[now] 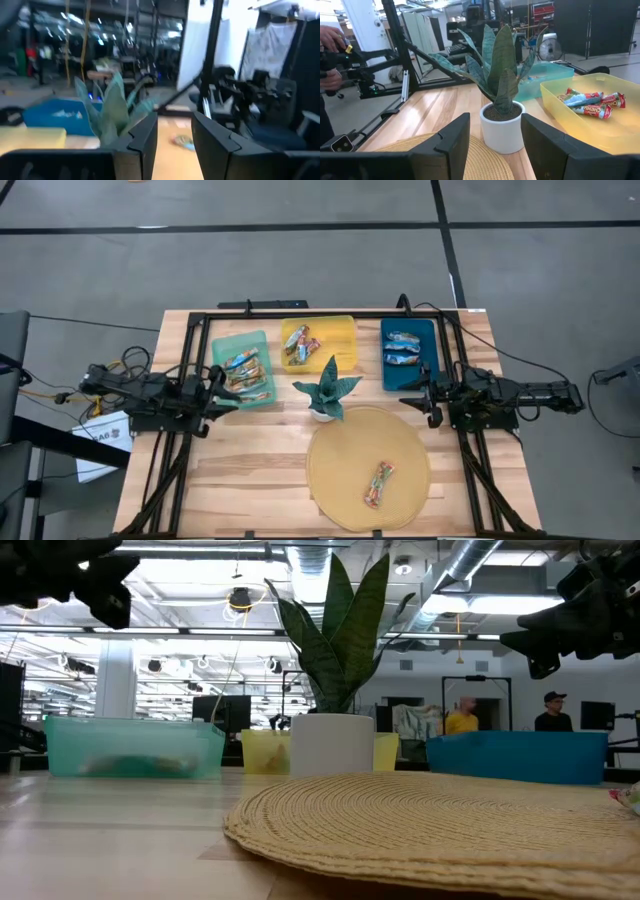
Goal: Pick and place Granola Bars by type
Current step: Put the red granola bar into the yellow bin
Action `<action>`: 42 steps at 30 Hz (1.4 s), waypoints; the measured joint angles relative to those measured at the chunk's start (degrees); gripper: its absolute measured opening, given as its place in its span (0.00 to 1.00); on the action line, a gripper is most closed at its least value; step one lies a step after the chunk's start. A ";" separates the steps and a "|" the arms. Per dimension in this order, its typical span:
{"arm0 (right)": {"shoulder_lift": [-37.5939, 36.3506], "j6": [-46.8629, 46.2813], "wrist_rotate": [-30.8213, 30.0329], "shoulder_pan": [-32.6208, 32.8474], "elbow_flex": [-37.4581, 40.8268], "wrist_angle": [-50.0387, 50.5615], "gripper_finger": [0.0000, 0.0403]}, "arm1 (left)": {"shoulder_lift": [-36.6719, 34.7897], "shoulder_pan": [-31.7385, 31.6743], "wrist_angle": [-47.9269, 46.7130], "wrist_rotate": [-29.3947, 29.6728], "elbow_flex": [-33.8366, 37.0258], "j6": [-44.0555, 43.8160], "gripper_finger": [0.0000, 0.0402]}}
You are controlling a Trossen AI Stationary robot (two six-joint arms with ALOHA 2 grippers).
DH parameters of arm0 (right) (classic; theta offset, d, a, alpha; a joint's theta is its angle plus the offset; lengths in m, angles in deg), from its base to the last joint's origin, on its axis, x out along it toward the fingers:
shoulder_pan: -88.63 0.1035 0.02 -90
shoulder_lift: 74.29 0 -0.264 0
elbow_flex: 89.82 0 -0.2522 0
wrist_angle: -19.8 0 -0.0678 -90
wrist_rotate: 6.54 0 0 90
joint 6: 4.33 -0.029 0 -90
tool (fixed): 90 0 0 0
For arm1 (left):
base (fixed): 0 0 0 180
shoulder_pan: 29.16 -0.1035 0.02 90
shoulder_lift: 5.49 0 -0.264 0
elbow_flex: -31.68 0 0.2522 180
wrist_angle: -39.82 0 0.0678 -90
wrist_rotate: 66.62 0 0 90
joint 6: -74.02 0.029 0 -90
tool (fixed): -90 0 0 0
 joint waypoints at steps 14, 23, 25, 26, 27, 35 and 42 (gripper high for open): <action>0.00 0.00 -0.01 0.00 0.00 0.04 0.42 | 0.02 0.00 3.99 7.22 4.15 4.95 0.28; 0.00 -0.01 -0.01 -0.01 -0.01 0.04 0.42 | 0.01 0.00 -4.13 -6.61 4.20 -4.74 0.28; 0.00 0.00 0.00 0.01 0.00 0.01 0.42 | 0.03 0.00 -3.99 -8.65 4.20 -6.00 0.28; 0.00 -0.01 -0.01 -0.01 -0.01 0.02 0.42 | 0.01 0.00 -3.93 -8.92 4.22 -6.37 0.28; 0.00 0.00 -0.01 -0.01 0.00 0.04 0.42 | 0.01 -0.02 -3.93 -8.83 4.22 -6.41 0.28; 0.00 0.00 -0.01 -0.01 -0.01 0.01 0.42 | 0.38 -0.04 -4.17 -7.92 4.26 -6.39 0.28; 0.00 0.01 -0.01 -0.01 0.00 0.02 0.42 | 0.40 -0.04 -4.17 -7.90 4.31 -6.58 0.28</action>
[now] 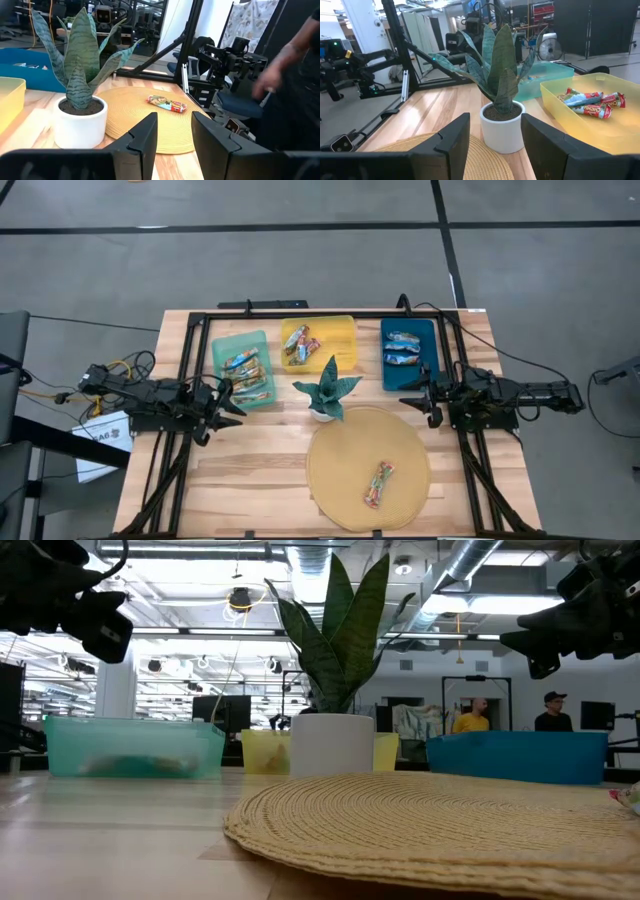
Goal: Pick and place Granola Bars by type
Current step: Put the red granola bar into the yellow bin
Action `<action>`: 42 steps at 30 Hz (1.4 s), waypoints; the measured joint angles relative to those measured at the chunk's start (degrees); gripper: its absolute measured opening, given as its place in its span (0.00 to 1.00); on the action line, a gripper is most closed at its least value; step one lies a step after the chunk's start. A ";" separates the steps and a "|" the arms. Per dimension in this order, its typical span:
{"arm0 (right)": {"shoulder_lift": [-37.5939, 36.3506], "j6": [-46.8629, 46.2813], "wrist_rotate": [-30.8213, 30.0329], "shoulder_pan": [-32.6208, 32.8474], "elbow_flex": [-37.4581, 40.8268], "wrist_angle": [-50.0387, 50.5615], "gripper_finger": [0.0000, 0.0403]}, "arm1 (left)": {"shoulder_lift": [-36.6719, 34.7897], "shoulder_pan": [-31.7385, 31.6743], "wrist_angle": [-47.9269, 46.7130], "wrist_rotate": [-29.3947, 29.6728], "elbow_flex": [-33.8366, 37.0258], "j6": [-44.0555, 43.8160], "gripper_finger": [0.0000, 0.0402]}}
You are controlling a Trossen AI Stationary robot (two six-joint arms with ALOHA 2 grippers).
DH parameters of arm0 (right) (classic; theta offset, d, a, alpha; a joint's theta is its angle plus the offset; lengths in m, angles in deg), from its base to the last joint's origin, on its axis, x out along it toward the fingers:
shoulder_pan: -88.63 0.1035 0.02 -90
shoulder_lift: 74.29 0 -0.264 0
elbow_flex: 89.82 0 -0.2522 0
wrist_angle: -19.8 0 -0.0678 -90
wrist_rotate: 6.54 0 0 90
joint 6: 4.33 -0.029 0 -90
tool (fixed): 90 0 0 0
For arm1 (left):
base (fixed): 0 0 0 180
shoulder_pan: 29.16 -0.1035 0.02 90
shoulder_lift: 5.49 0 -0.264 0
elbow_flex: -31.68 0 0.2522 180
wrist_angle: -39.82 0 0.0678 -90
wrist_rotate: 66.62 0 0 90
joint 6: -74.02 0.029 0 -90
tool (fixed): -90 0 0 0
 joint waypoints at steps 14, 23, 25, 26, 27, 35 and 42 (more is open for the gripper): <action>0.00 -12.82 0.15 0.18 0.00 -1.62 0.42 | 0.00 0.00 -0.01 0.02 0.04 0.02 0.28; 0.43 -55.36 -3.27 0.55 -2.16 -2.24 0.42 | 0.00 0.00 -0.02 0.04 0.04 0.02 0.28; 1.93 -56.00 -3.34 1.07 -5.97 0.76 0.42 | 0.00 0.00 -0.02 0.04 0.04 0.02 0.28; 3.44 -55.42 -3.30 1.61 -8.49 2.63 0.42 | 0.00 0.00 -0.02 0.04 0.04 0.02 0.28; 5.29 -54.03 -3.34 2.31 -11.09 5.01 0.42 | 0.00 0.00 -0.02 0.04 0.04 0.02 0.28; 26.12 -36.57 -3.10 11.03 -30.40 16.58 0.42 | 0.00 0.00 -0.02 0.04 0.04 0.02 0.28; 41.92 -9.14 -1.35 22.86 -42.87 23.63 0.42 | 0.00 0.00 -0.02 0.04 0.04 0.02 0.28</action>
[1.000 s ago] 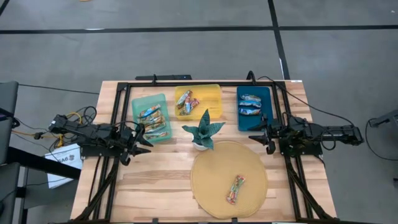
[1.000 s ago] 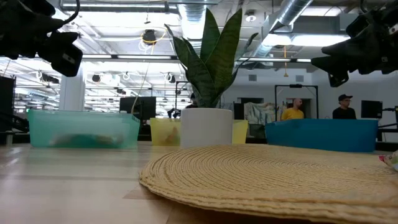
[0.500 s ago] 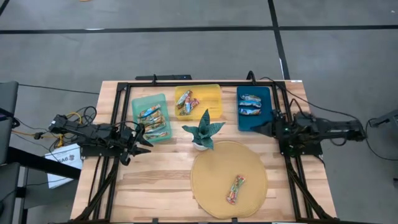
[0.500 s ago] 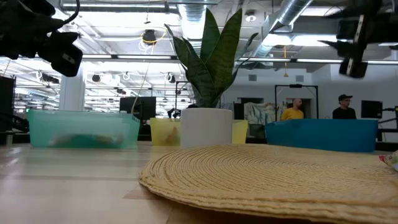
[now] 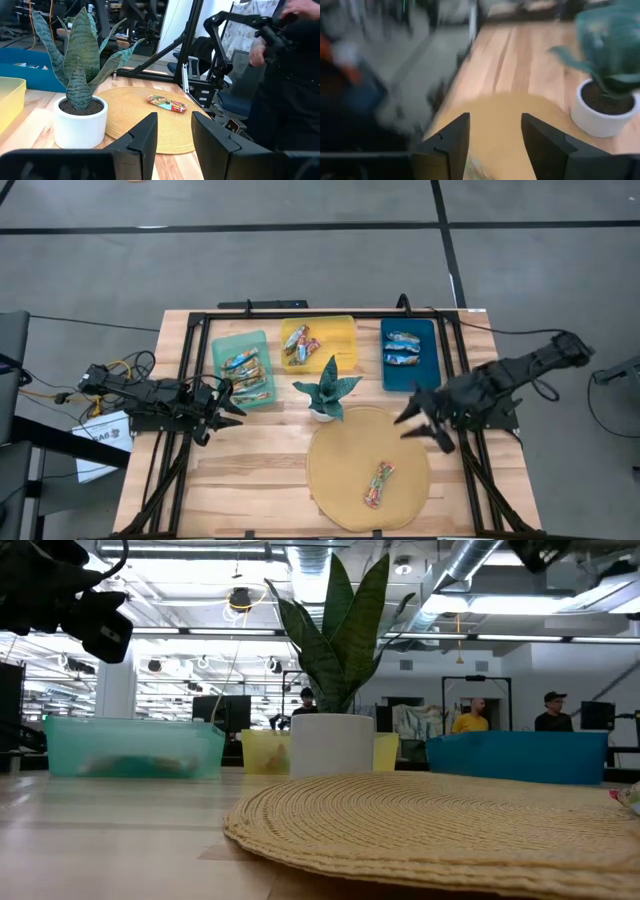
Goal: Pick and place Granola Bars by type
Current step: Put the red granola bar into the yellow bin
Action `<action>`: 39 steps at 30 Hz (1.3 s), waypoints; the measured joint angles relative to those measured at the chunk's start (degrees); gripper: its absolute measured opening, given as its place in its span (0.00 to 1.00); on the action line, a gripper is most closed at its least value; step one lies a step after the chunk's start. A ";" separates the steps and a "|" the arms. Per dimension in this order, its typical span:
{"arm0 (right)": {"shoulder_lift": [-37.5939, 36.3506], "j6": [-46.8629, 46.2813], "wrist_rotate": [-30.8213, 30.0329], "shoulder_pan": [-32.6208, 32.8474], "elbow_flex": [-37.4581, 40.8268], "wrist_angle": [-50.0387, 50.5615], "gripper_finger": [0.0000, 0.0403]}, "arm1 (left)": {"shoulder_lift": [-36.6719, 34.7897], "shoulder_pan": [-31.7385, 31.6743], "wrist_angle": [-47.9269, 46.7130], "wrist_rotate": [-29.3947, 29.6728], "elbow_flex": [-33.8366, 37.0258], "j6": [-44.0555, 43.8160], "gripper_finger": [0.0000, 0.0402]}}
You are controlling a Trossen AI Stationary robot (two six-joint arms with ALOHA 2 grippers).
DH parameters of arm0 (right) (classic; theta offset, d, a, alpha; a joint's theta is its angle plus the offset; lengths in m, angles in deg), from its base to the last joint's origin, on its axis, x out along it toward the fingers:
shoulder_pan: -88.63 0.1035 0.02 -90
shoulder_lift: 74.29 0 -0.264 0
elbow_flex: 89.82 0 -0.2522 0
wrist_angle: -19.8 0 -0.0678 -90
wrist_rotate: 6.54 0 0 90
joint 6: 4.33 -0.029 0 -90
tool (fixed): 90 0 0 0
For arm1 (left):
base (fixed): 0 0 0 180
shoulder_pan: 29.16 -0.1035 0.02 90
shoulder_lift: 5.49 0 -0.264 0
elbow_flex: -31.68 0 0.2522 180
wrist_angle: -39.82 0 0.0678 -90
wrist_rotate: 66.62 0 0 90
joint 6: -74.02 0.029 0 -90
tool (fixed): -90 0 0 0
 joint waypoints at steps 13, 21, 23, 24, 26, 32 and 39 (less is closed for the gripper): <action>18.36 31.03 -2.04 10.54 -16.46 24.63 0.42 | 0.02 0.01 0.00 0.00 0.00 0.00 0.28; 24.23 31.75 -1.74 14.87 -17.20 25.03 0.42 | 0.00 0.00 -0.01 0.00 0.00 0.00 0.28; 25.33 31.76 -1.74 15.53 -17.20 25.02 0.42 | 0.02 0.00 0.00 0.00 0.00 0.00 0.28; 25.93 31.76 -1.73 15.75 -17.20 25.02 0.42 | 0.00 0.00 0.00 0.00 0.00 0.00 0.28; 27.33 31.76 -1.73 16.14 -17.20 25.02 0.42 | 0.00 0.01 0.00 0.00 0.01 0.00 0.28; 32.52 31.76 -1.71 16.27 -17.20 24.29 0.42 | 0.02 0.00 0.00 0.00 0.00 0.00 0.28; 39.98 32.17 -1.67 15.74 -17.24 20.50 0.42 | 0.01 0.02 0.00 0.00 0.02 0.00 0.28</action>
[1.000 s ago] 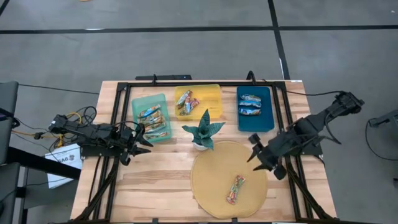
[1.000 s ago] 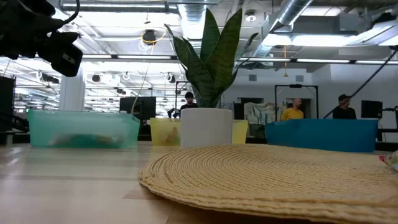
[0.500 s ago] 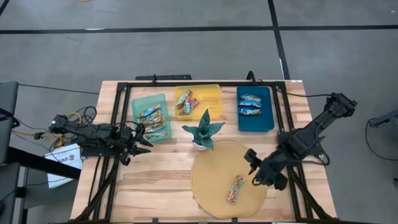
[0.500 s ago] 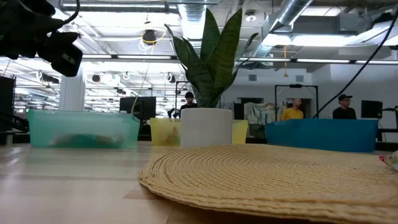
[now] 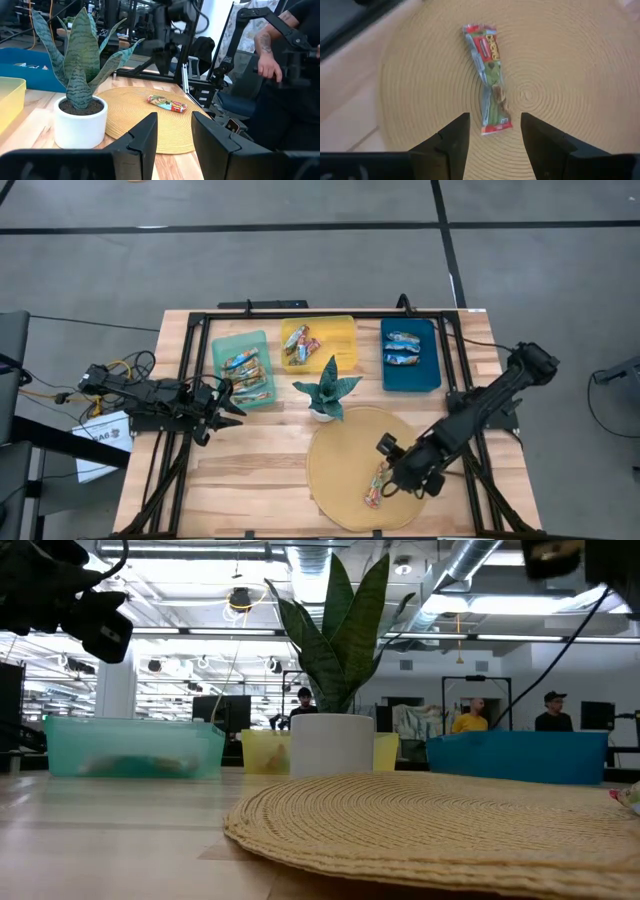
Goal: Pick and place Granola Bars by type
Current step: Put the red granola bar into the yellow bin
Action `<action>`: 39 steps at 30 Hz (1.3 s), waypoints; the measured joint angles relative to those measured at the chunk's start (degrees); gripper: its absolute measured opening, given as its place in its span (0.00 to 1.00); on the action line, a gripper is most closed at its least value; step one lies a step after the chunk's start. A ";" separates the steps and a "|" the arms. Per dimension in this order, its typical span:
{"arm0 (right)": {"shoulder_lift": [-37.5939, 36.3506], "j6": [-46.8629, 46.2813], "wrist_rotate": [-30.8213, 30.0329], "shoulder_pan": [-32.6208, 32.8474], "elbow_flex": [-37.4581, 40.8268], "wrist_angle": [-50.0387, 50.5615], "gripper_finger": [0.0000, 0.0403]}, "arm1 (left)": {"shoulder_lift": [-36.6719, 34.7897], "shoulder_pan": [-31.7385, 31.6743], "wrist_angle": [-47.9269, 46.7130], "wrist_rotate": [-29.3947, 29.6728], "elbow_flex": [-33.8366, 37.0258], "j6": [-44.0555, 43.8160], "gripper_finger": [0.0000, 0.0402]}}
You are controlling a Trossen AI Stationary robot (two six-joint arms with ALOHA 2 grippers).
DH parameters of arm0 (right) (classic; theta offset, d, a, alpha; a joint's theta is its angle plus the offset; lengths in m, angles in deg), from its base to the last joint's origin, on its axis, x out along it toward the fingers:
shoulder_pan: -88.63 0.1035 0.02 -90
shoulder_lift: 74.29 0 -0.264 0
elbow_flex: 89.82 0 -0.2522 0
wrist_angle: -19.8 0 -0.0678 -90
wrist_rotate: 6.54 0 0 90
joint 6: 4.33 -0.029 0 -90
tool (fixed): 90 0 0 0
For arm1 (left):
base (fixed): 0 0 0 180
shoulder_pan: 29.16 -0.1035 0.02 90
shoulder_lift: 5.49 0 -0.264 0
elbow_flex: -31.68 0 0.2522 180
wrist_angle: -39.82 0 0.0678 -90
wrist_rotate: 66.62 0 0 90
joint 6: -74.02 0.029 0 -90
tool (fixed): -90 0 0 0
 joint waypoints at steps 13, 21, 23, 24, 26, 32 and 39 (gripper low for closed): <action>12.16 0.02 0.00 -0.73 -0.02 -9.22 0.42 | 0.01 0.00 -0.01 -0.02 -0.01 0.00 0.28; 16.94 1.39 0.00 -1.47 0.04 -11.64 0.42 | 0.01 0.00 -0.01 -0.02 0.00 -0.01 0.28; 18.02 1.47 0.00 -1.75 0.04 -12.71 0.42 | 0.01 -0.01 -0.01 -0.01 0.00 -0.01 0.28; 18.58 1.51 0.00 -1.83 0.04 -12.80 0.42 | 0.01 -0.02 -0.02 -0.01 -0.01 -0.01 0.28; 19.54 1.51 -0.04 -2.05 0.04 -13.44 0.42 | 0.01 -0.01 0.00 -0.01 -0.01 0.00 0.28; 19.45 1.51 0.00 -2.88 0.04 -13.43 0.36 | 0.01 0.00 0.00 -0.02 -0.02 -0.02 0.28; 19.30 1.49 0.07 -3.37 0.04 -12.30 0.16 | 0.01 0.00 0.00 -0.02 -0.01 0.00 0.28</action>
